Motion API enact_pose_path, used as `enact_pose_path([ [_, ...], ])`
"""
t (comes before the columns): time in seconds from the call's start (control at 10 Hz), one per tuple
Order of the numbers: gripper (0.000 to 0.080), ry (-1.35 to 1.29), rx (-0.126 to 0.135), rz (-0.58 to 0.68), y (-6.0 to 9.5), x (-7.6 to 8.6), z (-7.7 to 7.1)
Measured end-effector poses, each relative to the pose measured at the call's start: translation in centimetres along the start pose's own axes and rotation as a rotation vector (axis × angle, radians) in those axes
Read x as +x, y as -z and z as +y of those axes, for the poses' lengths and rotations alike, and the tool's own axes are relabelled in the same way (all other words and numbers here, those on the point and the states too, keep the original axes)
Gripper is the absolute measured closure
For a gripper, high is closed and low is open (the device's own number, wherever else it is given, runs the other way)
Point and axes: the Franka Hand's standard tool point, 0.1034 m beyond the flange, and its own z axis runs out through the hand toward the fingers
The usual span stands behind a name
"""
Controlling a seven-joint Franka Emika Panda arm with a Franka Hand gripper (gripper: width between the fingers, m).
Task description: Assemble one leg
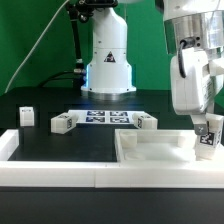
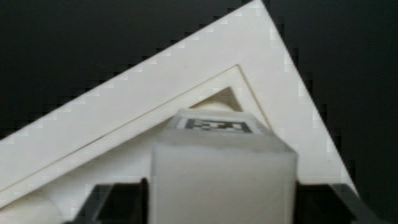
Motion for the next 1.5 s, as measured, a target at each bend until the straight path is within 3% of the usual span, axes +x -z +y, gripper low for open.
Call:
enact_pose_path([
  [0.1, 0.0314, 0.015, 0.0, 0.0, -0.01, -0.05, 0.03],
  [0.2, 0.0189, 0.111, 0.002, 0.002, 0.0, 0.01, -0.02],
  [0.3, 0.0159, 0.266, 0.001, 0.002, 0.0, 0.08, -0.05],
  [0.7, 0.015, 0.666, -0.017, 0.005, 0.09, -0.43, 0.11],
  [0.8, 0.015, 0.791, -0.026, 0.012, 0.1, -0.48, 0.14],
  [1.0, 0.015, 1.075, -0.077, 0.032, -0.04, -0.68, 0.03],
  [1.3, 0.015, 1.423, -0.131, 0.034, -0.19, -0.41, -0.47],
  [1.5, 0.015, 1.467, -0.123, 0.038, -0.21, -0.41, -0.6],
])
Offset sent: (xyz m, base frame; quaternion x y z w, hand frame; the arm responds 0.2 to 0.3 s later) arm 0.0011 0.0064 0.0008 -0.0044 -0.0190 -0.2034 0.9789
